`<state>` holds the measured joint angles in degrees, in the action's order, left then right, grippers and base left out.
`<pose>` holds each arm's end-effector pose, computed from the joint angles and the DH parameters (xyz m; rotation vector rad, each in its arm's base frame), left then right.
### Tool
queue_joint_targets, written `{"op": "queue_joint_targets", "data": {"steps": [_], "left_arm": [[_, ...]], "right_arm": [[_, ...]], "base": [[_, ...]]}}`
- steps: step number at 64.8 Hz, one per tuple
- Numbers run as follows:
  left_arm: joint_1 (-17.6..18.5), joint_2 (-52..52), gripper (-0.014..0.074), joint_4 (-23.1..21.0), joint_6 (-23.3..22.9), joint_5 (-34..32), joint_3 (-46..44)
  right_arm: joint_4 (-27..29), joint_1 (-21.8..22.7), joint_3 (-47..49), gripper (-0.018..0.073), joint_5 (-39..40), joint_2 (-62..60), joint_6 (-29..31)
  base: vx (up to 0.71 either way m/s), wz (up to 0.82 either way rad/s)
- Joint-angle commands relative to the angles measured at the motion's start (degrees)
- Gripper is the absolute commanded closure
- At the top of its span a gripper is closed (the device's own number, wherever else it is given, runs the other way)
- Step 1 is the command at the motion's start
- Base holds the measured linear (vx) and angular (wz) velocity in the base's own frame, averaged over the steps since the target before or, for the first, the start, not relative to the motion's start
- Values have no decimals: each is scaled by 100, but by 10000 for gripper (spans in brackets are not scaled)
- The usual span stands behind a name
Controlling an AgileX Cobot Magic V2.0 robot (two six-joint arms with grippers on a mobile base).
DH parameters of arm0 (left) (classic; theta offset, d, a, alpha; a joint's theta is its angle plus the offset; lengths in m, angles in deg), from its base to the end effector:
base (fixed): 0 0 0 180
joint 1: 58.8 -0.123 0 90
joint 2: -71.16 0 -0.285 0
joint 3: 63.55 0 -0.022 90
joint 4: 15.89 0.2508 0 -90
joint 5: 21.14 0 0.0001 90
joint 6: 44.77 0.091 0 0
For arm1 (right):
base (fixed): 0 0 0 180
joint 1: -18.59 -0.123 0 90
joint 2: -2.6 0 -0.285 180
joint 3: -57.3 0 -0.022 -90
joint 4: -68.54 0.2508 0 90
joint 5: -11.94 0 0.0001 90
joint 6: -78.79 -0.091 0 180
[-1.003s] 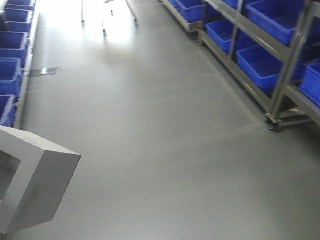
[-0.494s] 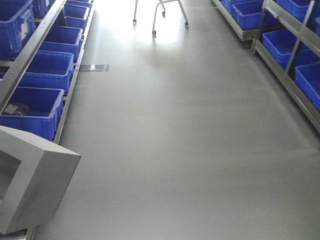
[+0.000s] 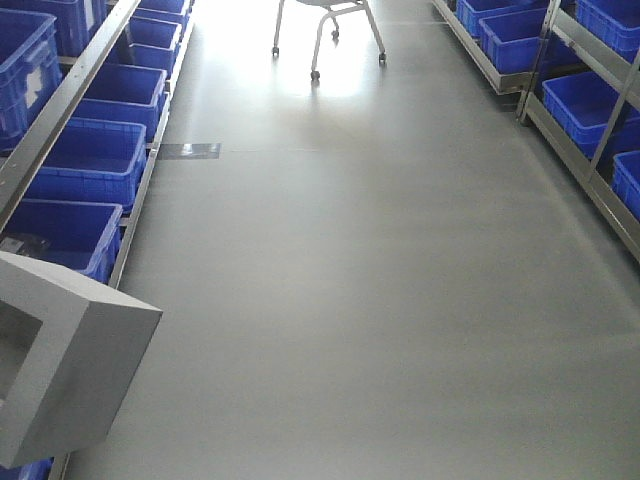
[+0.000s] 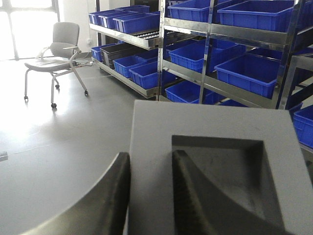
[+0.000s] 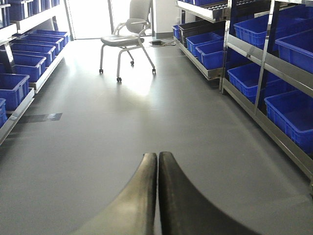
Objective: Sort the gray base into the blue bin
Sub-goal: 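Drive the base down the aisle between the blue bin shelves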
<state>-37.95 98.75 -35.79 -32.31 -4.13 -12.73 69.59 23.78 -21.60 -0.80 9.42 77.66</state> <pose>0.0705 -0.0366 0.3198 0.2824 1.6432 -0.4467 0.0553 -0.0046 0.1840 0.1071 1.7152 -0.0358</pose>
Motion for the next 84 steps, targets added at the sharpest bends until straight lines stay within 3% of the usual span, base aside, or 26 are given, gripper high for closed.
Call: {"op": "queue_joint_targets", "data": {"steps": [1, 84], "left_arm": [[13, 47, 576, -119, -30, -592, -170], [13, 47, 576, -119, -30, -592, -170]], "right_arm": [[-38, -2, -3, 564, 426, -10, 44], [-38, -2, -3, 564, 426, -10, 44]], "base": [[33, -9], [38, -1]]}}
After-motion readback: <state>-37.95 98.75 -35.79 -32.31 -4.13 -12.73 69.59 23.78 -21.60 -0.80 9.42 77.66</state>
